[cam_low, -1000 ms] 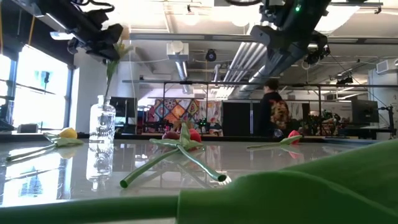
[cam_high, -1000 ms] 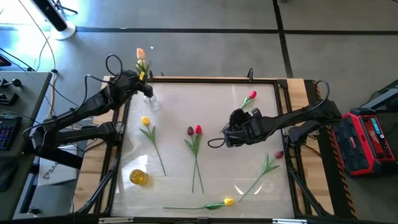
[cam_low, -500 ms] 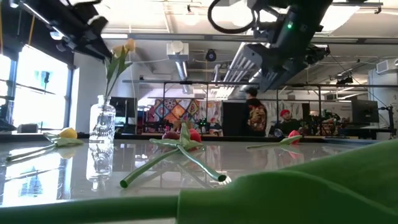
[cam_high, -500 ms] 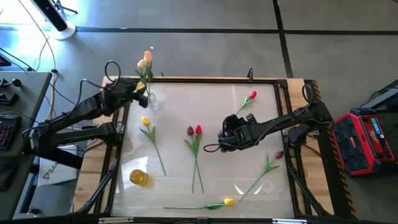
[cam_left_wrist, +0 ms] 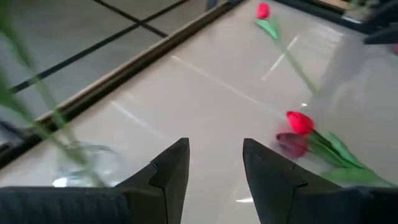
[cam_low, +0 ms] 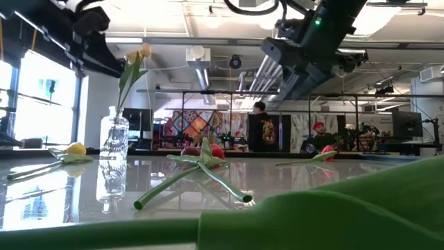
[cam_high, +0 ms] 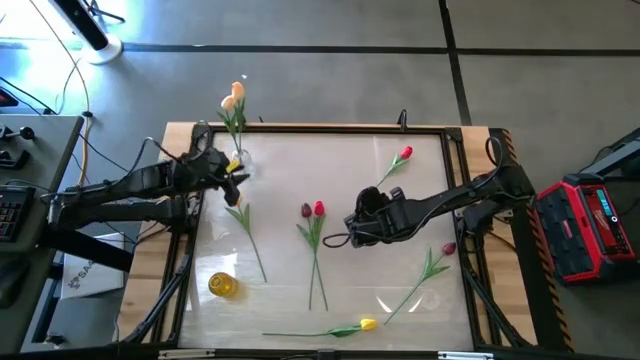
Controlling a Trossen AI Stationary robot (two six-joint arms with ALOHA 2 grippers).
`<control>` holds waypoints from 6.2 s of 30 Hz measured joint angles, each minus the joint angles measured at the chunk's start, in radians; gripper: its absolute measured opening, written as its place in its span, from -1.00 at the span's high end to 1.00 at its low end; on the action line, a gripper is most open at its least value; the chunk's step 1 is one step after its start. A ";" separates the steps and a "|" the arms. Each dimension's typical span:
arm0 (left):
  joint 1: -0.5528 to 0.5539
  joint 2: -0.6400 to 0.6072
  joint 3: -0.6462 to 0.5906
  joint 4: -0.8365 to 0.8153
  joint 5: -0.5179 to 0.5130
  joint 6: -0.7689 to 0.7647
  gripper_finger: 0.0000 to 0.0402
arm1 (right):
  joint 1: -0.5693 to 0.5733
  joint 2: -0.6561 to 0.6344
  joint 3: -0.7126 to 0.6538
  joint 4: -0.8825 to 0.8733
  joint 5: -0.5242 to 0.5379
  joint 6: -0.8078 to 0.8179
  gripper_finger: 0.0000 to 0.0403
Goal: Sort flowers into vase by color
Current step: Put the yellow tulip into the transparent vase
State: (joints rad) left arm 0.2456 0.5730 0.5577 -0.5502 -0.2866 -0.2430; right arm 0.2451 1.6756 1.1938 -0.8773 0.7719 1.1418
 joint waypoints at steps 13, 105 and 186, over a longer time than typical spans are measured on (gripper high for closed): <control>-0.181 0.009 -0.282 0.503 0.203 0.116 0.30 | -0.002 0.000 0.000 0.115 -0.419 -0.202 0.31; -0.366 0.170 -0.301 0.739 -0.065 0.054 0.30 | 0.505 0.354 0.096 0.578 -0.592 -0.538 0.84; -0.528 0.347 -0.302 1.019 -0.058 0.257 0.30 | -0.208 0.341 0.878 -0.694 -1.876 0.008 0.99</control>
State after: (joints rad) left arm -0.2821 0.9199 0.2562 0.4684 -0.3447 0.0139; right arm 0.0373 2.0163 2.0722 -1.5713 -1.1040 1.1502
